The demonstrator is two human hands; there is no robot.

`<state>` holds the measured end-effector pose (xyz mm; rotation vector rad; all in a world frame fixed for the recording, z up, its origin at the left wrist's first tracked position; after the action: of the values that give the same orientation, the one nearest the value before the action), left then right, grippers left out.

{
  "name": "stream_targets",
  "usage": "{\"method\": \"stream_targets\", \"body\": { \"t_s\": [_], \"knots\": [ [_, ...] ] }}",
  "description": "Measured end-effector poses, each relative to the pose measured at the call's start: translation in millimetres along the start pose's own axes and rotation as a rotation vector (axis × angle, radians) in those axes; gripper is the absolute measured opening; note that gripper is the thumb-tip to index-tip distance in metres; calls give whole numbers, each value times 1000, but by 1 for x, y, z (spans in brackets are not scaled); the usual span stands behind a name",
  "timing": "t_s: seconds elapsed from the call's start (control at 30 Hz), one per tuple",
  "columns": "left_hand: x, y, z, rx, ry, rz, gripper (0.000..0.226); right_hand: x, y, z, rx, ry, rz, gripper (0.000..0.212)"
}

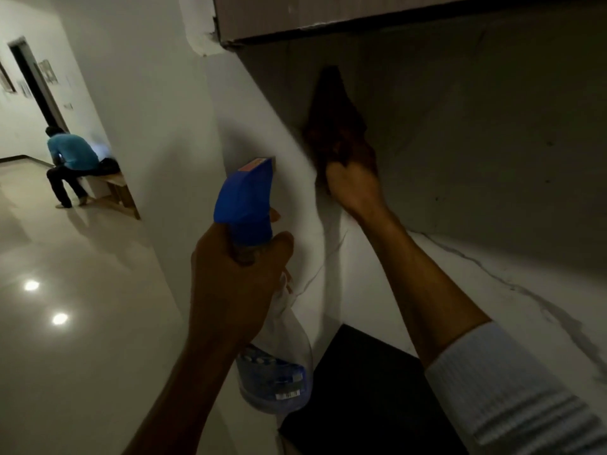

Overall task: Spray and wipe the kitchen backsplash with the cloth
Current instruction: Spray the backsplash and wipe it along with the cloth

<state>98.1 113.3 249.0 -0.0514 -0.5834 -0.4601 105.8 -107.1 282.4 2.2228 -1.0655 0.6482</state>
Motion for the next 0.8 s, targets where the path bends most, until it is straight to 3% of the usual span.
{"method": "stream_targets", "body": {
  "t_s": [0.1,0.23,0.33,0.5,0.6,0.7,0.8],
  "knots": [
    [1,-2,-4,36,1,5,20,-29,-14,22,17,-13,1,41],
    [3,-7,-11,69,-1,7,13,-78,-34,11,-78,289,-71,41],
    [2,-8,-13,76,-15,24,15,-73,-30,2,-172,455,-147,60],
    [4,-16,-12,57,-35,24,35,-26,-7,15,-58,290,-70,51],
    [2,-19,-15,44,4,23,21,-37,-16,43,-26,170,-76,48],
    [-1,-23,-24,52,51,2,16,-75,-24,48,-180,247,-63,52],
    [-3,-25,-25,78,44,25,33,-92,-38,42,-89,354,-171,61]
  ]
}}
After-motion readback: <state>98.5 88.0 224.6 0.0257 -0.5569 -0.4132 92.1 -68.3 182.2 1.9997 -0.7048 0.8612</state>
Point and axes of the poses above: each hand's wrist, its own x-axis towards the middle knuckle, its own y-axis out of the back of the hand, z = x × y, the point moved 5 cm from there along x, towards the middle knuckle, and after that the axes turned 3 degrees about -z, right-handed, at the moved point
